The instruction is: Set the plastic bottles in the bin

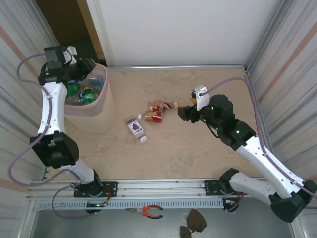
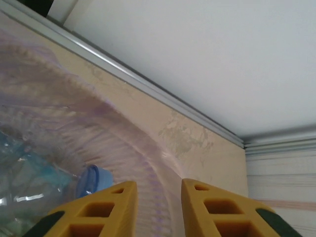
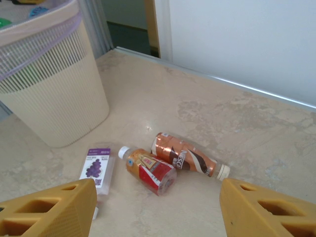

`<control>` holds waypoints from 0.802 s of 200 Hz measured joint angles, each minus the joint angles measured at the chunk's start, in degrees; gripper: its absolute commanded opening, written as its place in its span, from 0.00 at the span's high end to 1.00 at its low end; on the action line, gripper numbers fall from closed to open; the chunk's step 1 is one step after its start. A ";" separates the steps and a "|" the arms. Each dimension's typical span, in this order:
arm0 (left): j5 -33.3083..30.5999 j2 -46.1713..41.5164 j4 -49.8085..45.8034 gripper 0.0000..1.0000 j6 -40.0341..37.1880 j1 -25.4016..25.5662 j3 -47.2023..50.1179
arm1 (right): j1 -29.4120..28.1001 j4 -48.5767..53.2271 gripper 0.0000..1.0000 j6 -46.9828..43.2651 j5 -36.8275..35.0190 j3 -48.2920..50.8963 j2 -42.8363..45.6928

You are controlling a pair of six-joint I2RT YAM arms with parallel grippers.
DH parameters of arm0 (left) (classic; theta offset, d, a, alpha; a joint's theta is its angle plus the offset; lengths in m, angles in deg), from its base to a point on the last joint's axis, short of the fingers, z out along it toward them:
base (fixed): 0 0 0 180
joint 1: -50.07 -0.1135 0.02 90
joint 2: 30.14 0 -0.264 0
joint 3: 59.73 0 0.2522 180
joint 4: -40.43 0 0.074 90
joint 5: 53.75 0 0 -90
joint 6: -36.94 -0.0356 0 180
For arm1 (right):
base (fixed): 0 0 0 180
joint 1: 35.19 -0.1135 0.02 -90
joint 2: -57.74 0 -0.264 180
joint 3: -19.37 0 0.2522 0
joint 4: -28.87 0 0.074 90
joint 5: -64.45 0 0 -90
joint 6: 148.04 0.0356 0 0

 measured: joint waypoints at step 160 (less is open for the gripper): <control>-4.46 3.65 -3.65 0.73 -6.43 -7.32 2.97 | -0.13 0.52 0.34 0.07 -0.04 -0.02 -0.02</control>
